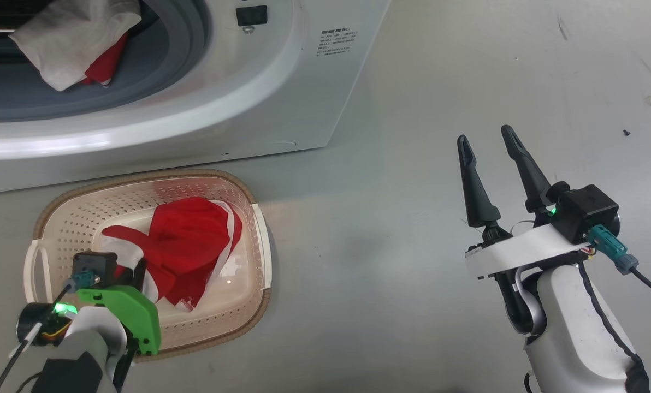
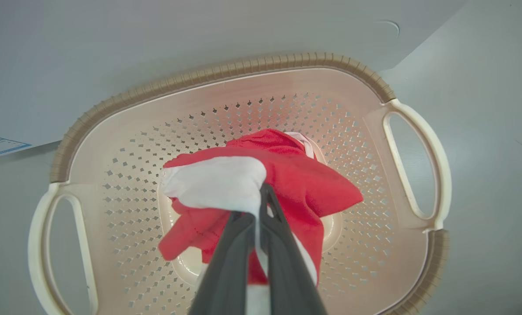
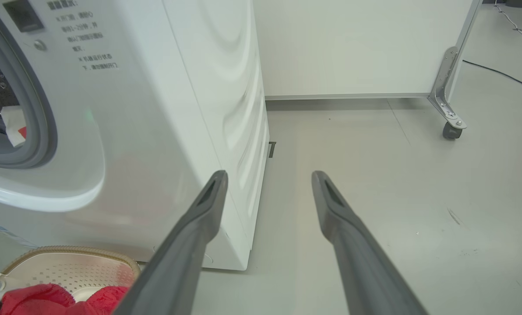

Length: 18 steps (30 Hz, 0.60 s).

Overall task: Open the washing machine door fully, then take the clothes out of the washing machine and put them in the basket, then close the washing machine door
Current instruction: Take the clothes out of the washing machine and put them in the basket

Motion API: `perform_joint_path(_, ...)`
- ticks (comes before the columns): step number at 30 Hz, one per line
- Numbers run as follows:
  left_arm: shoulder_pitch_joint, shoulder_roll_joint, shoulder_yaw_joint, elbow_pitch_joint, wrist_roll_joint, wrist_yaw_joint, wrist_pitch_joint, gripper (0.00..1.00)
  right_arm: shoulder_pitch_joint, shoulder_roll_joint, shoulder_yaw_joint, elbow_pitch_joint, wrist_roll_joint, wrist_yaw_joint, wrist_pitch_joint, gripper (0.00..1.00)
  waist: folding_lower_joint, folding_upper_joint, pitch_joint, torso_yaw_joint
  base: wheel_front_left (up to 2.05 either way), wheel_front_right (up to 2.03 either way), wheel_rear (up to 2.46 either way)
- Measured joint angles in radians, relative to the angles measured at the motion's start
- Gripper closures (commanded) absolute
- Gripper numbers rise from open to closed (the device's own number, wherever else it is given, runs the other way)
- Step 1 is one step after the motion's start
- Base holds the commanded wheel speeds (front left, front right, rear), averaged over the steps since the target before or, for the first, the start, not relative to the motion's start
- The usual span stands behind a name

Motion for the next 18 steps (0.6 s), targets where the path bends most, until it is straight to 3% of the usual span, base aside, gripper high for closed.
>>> perform_joint_path(1,-0.004,-0.005,0.000,0.016,-0.007,0.000,0.006,0.31,-0.003,0.000,0.000,0.002,0.000,0.000,0.000,0.00,0.0000,0.0000,-0.001,0.000,0.00,0.00,0.00)
perform_joint_path(2,-0.005,-0.010,-0.001,0.033,-0.018,0.000,0.016,0.00,-0.006,0.000,-0.002,0.004,0.000,0.000,0.000,0.00,0.0000,0.0000,-0.004,0.001,0.00,0.00,0.00)
perform_joint_path(18,-0.008,-0.034,-0.015,0.086,-0.047,0.000,-0.048,0.00,-0.008,-0.001,-0.009,0.037,0.001,0.000,0.000,0.00,0.0000,0.0000,-0.101,0.029,0.00,0.00,0.00)
